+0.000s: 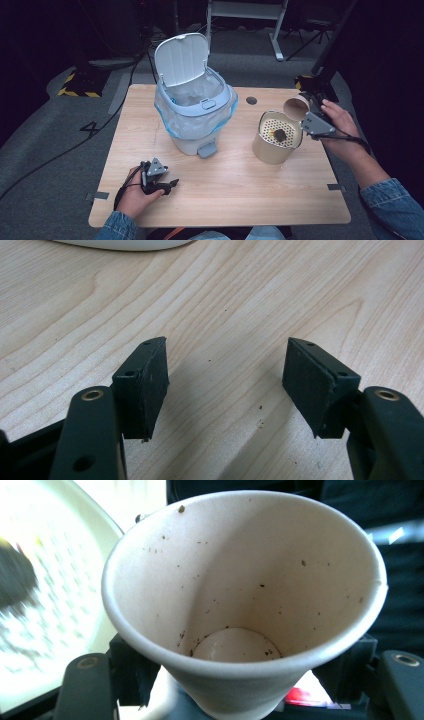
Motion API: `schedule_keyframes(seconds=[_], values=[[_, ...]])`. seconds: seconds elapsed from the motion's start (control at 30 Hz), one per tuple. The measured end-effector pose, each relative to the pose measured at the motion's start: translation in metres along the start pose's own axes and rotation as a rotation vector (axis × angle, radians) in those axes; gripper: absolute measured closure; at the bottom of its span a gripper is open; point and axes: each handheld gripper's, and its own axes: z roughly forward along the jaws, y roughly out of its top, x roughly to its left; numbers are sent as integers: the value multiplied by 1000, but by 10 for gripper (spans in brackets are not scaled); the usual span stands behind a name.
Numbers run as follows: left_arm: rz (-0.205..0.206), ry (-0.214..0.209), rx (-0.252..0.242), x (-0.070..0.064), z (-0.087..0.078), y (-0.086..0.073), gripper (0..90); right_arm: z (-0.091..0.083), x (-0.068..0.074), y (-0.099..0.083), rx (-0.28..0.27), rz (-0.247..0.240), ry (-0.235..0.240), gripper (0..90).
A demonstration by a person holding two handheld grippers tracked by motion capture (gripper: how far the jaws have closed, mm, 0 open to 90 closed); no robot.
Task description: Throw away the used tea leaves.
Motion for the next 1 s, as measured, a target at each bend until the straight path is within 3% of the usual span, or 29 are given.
schedule_keyframes(seconds=[0.03, 0.1, 0.13, 0.23, 0.37, 0.4, 0.43, 0.53, 0.57, 0.63, 0.77, 1.0], values=[[0, 0, 0, 0, 0, 0, 353, 0, -2, -4, -20, 86, 34, 299], [0, 1, 0, 0, 0, 0, 353, 0, -5, -11, -42, 184, 55, 299], [1, 1, 0, 0, 0, 0, 353, 0, -6, -15, -65, 263, 86, 300], [1, 1, 0, 0, 0, 0, 353, 0, -7, -22, -120, 437, 143, 300], [1, 3, 0, 0, 0, 0, 353, 2, -8, -32, -200, 730, 266, 300], [1, 2, 0, 0, 0, 0, 353, 3, -8, -36, -226, 823, 316, 299], [1, 3, 0, 0, 0, 0, 353, 3, -9, -38, -240, 877, 342, 299], [0, 1, 0, 0, 0, 0, 353, 5, -9, -48, -271, 1107, 469, 296], [1, 2, 0, 0, 0, 0, 353, 6, -9, -51, -266, 1141, 487, 296], [0, 1, 0, 0, 0, 0, 353, 6, -8, -54, -282, 1162, 524, 296], [1, 1, 1, 0, 0, 0, 353, 4, -10, -58, -297, 1123, 560, 294], [-3, 0, 0, 0, 0, 0, 353, 0, -12, -56, -302, 1095, 577, 294]])
